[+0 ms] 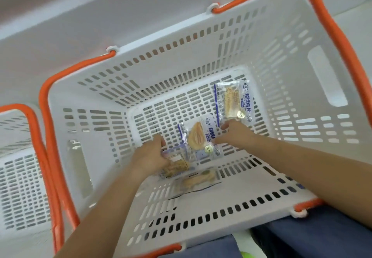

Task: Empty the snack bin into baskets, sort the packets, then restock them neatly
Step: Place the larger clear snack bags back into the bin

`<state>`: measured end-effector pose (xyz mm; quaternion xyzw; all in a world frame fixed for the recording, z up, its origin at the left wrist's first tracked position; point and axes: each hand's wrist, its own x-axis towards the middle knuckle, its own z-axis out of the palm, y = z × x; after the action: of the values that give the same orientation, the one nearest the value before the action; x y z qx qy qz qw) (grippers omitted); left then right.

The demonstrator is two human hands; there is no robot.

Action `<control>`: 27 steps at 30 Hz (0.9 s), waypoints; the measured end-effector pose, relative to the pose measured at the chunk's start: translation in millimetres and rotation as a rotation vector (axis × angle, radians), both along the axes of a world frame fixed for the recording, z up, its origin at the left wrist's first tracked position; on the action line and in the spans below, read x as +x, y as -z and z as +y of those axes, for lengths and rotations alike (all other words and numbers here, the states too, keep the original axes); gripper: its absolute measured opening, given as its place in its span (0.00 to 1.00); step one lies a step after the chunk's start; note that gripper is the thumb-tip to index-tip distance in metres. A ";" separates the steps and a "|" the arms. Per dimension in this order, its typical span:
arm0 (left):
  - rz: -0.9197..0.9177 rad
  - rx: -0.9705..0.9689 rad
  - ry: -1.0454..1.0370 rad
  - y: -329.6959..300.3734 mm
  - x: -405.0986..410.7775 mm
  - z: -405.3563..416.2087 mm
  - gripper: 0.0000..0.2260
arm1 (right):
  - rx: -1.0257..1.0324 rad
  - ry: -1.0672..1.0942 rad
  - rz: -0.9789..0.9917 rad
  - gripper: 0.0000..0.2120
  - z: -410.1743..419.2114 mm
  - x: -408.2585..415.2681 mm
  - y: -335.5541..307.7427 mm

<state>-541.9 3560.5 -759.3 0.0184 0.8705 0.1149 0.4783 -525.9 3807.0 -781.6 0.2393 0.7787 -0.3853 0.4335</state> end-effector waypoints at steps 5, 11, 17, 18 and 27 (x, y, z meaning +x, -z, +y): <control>-0.006 0.002 0.119 -29.4 -3.9 -6.0 0.06 | 0.019 -0.254 0.005 0.20 -6.4 3.1 -0.2; 0.746 0.233 -0.004 -52.8 -14.0 13.6 0.06 | -0.460 0.367 -0.253 0.34 7.2 -18.5 -11.7; 0.453 0.450 0.208 -0.1 0.7 48.9 0.23 | -0.420 0.558 -0.109 0.23 28.1 -29.8 -9.1; 0.407 0.409 0.106 7.1 -3.4 48.7 0.26 | -0.318 0.514 -0.065 0.26 34.4 -30.4 -7.4; 0.359 0.065 0.149 44.3 -3.1 65.8 0.32 | -0.103 0.460 0.051 0.13 60.6 -36.7 -8.0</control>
<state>-545.1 3626.3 -803.6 0.1184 0.9338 0.1023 0.3219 -562.6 3867.6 -773.6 0.3783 0.6936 -0.5191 0.3261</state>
